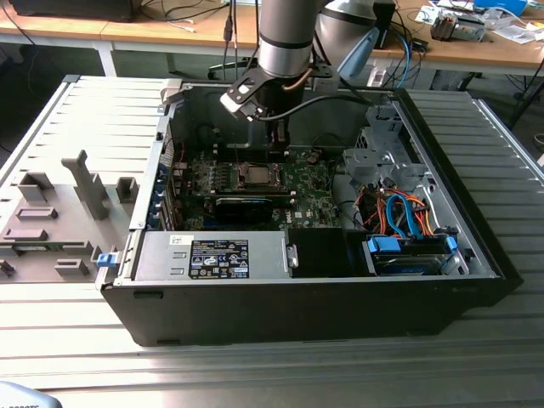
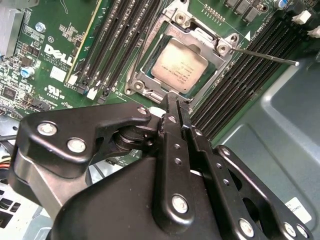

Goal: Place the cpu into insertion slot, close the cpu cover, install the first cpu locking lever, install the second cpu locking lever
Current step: 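Close the cpu cover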

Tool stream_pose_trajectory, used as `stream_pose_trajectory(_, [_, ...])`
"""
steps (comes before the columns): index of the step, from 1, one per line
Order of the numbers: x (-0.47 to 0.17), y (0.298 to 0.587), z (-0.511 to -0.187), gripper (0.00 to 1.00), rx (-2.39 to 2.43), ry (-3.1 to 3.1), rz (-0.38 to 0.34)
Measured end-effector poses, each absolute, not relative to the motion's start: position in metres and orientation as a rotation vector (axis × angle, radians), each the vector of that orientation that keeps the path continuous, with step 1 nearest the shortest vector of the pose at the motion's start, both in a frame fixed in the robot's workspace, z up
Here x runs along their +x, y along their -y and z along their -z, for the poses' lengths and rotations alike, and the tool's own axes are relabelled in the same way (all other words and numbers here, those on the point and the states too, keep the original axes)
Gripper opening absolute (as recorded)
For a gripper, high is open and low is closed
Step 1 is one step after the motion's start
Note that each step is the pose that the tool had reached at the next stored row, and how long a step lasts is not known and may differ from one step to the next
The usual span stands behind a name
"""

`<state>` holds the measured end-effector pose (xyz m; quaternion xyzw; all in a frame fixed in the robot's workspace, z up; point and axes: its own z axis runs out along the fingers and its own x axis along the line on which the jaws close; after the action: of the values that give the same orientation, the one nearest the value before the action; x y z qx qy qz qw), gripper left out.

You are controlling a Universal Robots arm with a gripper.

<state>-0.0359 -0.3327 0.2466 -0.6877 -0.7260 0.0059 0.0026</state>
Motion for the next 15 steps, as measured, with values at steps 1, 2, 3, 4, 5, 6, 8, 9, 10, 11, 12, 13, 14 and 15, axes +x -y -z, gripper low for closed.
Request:
stream_pose_trajectory(1, [-0.0361,0.3327,-0.2466,0.16,-2.157,2.277,-0.019])
stream_pose_trajectory(2, [-0.0363,0.3327,-0.2465,0.16,-2.157,2.277,-0.019])
stream_pose_trajectory(3, [-0.0366,0.3327,-0.2465,0.16,-2.157,2.277,-0.019])
stream_pose_trajectory(4, [-0.0368,0.3327,-0.2465,0.16,-2.157,2.277,-0.019])
stream_pose_trajectory(5, [-0.0374,0.3327,-0.2464,0.16,-2.157,2.277,-0.019])
stream_pose_trajectory(6, [-0.0377,0.3327,-0.2464,0.16,-2.157,2.277,-0.019])
stream_pose_trajectory(8, [-0.0385,0.3327,-0.2462,0.16,-2.157,2.277,-0.019])
stream_pose_trajectory(9, [-0.0388,0.3327,-0.2462,0.16,-2.157,2.277,-0.019])
stream_pose_trajectory(10, [-0.0390,0.3327,-0.2461,0.16,-2.157,2.277,-0.019])
stream_pose_trajectory(11, [-0.0392,0.3327,-0.2461,0.16,-2.157,2.277,-0.019])
stream_pose_trajectory(12, [-0.0395,0.3327,-0.2461,0.16,-2.157,2.277,-0.019])
stream_pose_trajectory(13, [-0.0397,0.3327,-0.2461,0.16,-2.157,2.277,-0.019])
stream_pose_trajectory(14, [-0.0399,0.3327,-0.2461,0.16,-2.157,2.277,-0.019])
stream_pose_trajectory(15, [-0.0402,0.3327,-0.2460,0.16,-2.157,2.277,-0.019])
